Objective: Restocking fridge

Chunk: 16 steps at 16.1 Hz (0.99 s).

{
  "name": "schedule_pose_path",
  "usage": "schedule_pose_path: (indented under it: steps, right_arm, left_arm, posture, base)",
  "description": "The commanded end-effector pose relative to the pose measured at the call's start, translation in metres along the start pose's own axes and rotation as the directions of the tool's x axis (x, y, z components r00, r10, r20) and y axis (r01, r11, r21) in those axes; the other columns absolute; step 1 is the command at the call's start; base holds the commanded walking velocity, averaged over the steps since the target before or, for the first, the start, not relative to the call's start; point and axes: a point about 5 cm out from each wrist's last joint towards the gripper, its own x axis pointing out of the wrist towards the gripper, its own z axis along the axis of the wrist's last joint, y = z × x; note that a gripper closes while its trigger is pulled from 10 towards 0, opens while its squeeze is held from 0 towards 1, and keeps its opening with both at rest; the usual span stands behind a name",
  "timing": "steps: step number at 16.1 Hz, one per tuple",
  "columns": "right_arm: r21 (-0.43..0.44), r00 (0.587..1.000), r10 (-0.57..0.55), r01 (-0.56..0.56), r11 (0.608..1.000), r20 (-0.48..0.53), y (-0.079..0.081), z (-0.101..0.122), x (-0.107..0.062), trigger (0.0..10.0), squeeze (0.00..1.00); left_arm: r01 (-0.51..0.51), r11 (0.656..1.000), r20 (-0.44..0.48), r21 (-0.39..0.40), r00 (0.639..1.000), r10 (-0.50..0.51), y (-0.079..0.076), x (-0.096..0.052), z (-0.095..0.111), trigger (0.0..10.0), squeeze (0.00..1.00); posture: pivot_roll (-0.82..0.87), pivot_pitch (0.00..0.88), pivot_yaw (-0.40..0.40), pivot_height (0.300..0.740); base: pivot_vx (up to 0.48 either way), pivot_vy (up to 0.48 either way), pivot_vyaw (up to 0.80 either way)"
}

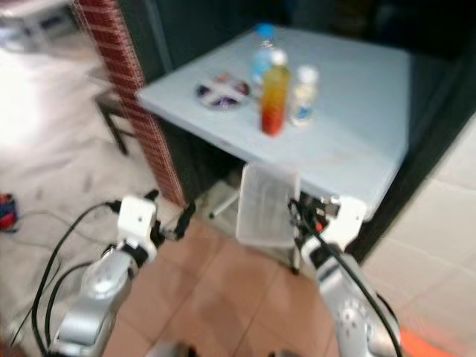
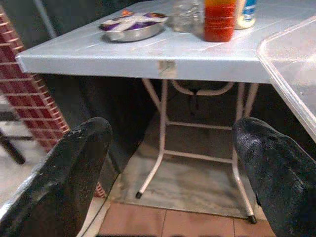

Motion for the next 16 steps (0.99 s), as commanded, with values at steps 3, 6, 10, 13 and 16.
schedule_pose_path:
  steps: [3,6,10,13,16]
  right_arm:
    - [-0.008,1.000,0.026,-0.026,1.000,0.001,0.006,0.000,0.004,10.0,0.00]
    - [-0.021,0.999,0.044,-0.044,0.999,-0.004,0.008,0.000,0.007,10.0,0.00]
    - [-0.037,0.998,0.066,-0.066,0.997,-0.008,0.010,-0.004,0.012,10.0,0.00]
    - [-0.042,0.995,0.098,-0.099,0.994,-0.024,0.014,-0.007,0.021,10.0,0.00]
    - [-0.053,0.992,0.125,-0.126,0.991,-0.021,0.018,-0.005,0.029,10.0,0.00]
  left_arm:
    - [-0.008,1.000,-0.006,0.022,1.000,0.008,0.004,-0.002,-0.001,10.0,0.00]
    - [-0.012,1.000,-0.005,0.025,1.000,0.012,0.005,-0.001,-0.001,10.0,0.00]
    - [-0.065,0.998,-0.031,0.009,0.997,0.065,0.008,-0.006,-0.008,10.0,0.00]
    - [-0.106,0.994,-0.049,-0.010,0.993,0.105,0.008,-0.006,-0.014,10.0,0.00]
    - [-0.164,0.986,-0.044,-0.010,0.986,0.163,0.013,-0.007,-0.013,10.0,0.00]
  posture:
    - [-0.03,0.000,0.055,0.740]
    - [-0.03,0.000,0.053,0.740]
    - [-0.01,0.000,0.059,0.740]
    - [0.00,0.000,0.049,0.740]
    - [0.01,0.000,0.041,0.740]
  base:
    - [0.000,0.000,0.59]
    - [0.000,0.000,0.80]
    - [0.000,0.000,0.80]
    - [0.000,0.000,0.80]
    - [0.000,0.000,0.80]
